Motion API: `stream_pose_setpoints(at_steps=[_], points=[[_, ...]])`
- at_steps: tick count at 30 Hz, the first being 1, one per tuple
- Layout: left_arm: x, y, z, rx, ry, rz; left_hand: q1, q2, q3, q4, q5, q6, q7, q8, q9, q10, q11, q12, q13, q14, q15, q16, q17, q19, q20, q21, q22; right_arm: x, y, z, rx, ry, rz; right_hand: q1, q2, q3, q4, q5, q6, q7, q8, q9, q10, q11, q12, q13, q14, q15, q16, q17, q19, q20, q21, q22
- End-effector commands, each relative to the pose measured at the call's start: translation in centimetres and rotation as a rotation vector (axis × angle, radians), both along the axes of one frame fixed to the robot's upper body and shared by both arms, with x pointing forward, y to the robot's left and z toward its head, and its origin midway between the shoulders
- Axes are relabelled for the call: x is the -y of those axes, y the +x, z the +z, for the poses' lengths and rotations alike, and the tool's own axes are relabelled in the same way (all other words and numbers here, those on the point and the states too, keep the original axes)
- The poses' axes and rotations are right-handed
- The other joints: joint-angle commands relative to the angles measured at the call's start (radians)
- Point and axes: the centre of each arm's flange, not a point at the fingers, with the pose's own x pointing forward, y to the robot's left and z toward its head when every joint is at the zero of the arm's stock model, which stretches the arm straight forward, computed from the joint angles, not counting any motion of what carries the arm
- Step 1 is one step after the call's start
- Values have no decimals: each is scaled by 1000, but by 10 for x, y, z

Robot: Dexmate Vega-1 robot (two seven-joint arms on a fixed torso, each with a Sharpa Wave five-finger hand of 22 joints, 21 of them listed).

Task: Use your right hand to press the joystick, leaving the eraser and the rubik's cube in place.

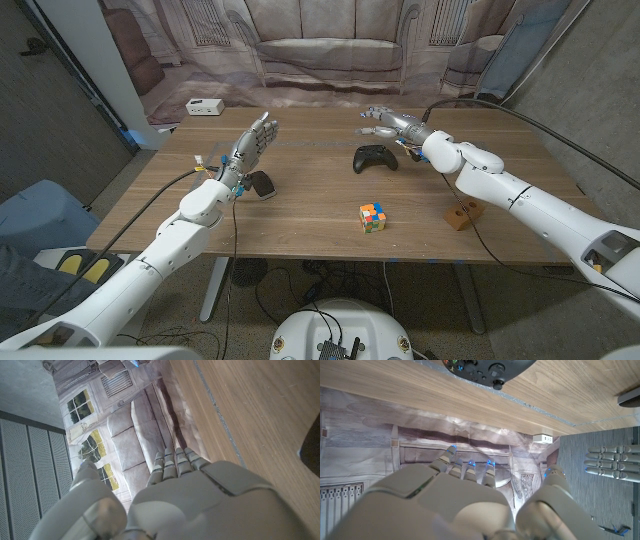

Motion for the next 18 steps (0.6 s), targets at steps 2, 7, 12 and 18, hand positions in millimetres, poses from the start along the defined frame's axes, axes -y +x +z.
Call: stream_pose_setpoints(at_steps=[2,7,12,18], points=[[1,-2,1,6,5,8,-1,10,3,-8,-4,-1,6,-2,1,0,0,1,-1,-1,-1,-2,5,-2,-3,2,5,8,-10,3,15,70,50,3,-5,2,-9,7,-4,22,-1,3,6,8,6,3,14,1,-2,0,24,-10,11,1],[3,-3,1,7,7,9,-1,10,3,-9,-4,-2,7,-3,1,0,0,1,-1,0,1,-2,5,-2,-4,2,5,11,-13,2,10,89,59,5,-5,2,-11,7,4,36,3,3,15,13,9,2,20,1,-3,-1,32,-13,10,1],[3,-4,1,11,5,14,-2,10,2,-9,-4,1,8,-1,1,2,2,2,-1,3,3,0,5,6,-5,4,5,13,-16,2,3,110,80,6,-6,1,-12,7,18,57,8,4,13,18,7,2,21,4,-6,-1,34,-13,6,1],[3,-4,1,13,6,12,-2,10,1,-10,-4,1,9,-1,1,1,4,2,-1,4,3,0,5,7,-5,5,5,17,-20,3,-9,152,108,8,-7,1,-13,8,15,81,6,4,27,31,11,2,30,8,-6,-1,45,-13,6,1]])
